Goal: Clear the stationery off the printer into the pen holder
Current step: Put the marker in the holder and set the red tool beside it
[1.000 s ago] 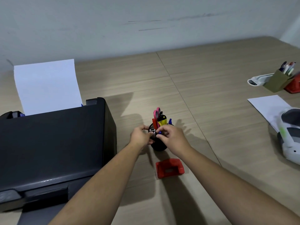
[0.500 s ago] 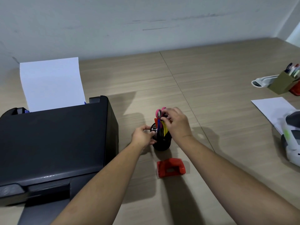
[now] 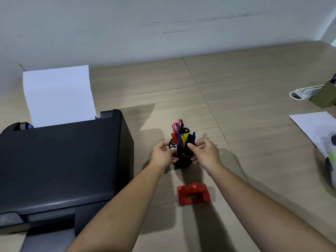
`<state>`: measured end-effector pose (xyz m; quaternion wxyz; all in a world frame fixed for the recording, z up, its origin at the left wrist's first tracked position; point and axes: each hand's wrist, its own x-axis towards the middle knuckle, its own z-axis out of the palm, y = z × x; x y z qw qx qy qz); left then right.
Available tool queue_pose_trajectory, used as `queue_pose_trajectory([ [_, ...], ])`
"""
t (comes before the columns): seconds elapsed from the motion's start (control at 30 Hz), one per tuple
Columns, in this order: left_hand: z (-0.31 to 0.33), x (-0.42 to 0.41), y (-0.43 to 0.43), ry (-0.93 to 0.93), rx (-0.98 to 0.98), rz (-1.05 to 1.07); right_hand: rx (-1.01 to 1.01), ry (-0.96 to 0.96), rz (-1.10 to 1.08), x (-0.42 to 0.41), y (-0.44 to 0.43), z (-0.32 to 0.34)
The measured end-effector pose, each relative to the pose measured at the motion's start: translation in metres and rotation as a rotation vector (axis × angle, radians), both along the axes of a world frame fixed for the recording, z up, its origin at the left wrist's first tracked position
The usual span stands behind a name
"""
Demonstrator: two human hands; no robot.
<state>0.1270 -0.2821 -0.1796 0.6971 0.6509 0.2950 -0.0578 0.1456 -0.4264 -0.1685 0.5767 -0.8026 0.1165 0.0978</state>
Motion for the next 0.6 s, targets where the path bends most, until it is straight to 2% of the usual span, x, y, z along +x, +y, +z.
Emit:
queue_pose_trajectory([
  [0.27,0.002,0.033,0.009,-0.019,0.001,0.045,0.132,0.076,-0.018,0.042,0.011,-0.009],
  [0.6,0.002,0.091,0.020,-0.046,0.042,0.107,0.080,0.074,-0.040,0.109,0.034,-0.006],
])
